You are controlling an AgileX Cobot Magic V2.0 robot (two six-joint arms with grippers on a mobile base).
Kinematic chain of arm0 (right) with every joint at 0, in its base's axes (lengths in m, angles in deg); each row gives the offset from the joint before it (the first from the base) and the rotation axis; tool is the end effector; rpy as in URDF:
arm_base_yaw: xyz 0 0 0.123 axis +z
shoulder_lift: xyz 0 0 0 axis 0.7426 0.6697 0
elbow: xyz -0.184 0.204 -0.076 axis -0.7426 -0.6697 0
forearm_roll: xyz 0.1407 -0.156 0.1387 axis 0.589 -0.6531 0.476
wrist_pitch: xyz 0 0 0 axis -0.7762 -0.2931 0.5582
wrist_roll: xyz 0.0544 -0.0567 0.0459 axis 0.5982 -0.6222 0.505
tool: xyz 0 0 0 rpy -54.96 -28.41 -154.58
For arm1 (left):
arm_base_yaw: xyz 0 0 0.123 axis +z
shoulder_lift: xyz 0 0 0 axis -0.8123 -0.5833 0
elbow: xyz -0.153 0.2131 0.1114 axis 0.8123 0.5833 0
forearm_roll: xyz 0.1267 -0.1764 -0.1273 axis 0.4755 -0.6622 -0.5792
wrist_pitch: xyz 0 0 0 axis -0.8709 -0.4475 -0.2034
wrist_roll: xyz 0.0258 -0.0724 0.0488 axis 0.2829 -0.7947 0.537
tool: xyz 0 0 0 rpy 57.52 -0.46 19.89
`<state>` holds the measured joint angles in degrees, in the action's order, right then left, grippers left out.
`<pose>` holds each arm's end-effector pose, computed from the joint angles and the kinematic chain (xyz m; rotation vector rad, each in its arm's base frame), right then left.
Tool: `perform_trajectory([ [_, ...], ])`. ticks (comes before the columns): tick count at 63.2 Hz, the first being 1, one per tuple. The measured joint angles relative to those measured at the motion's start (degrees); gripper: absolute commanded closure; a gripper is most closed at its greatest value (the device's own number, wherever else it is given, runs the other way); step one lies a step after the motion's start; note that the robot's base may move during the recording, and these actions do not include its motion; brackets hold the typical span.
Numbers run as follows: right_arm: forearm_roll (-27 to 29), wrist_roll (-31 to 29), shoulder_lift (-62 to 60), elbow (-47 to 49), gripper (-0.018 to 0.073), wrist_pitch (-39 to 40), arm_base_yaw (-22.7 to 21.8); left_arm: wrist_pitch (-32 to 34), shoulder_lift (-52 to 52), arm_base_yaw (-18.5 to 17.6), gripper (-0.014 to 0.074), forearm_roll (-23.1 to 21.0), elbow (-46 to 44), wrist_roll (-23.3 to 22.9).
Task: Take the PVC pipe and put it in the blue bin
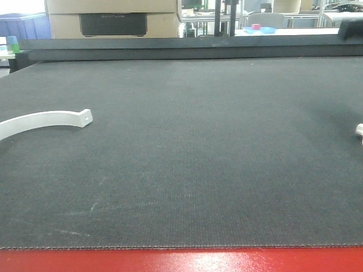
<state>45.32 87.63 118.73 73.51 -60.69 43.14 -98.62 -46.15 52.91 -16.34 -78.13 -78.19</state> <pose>0.3349 -0.0202 0.2615 0.2945 2.8616 0.1357 0.2269 -0.0070 0.3474 -0.0249 2.1384 -0.0649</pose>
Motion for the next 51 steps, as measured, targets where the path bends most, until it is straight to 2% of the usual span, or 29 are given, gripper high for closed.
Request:
perform_trajectory([
  [4, -2.36, 1.76, 2.61, 1.27, 0.0711, -2.53, 0.40, 0.00, 0.00, 0.00, 0.0707, 0.00, 0.00, 0.00],
  [10, -3.39, 3.09, 4.67, 1.61, 0.0642, -3.25, 0.73, -0.14, 0.00, 0.00, 0.0707, 0.00, 0.00, 0.00],
  [25, -2.27, 3.46, 6.09, 1.78, 0.0373, -2.88, 0.97, -1.65, 0.00, 0.00, 0.0707, 0.00, 0.00, 0.00],
  [51, -0.20, 3.70, 10.63, 1.78, 0.0366, -1.33, 1.58, -2.06, 0.00, 0.00, 0.0707, 0.00, 0.00, 0.00],
])
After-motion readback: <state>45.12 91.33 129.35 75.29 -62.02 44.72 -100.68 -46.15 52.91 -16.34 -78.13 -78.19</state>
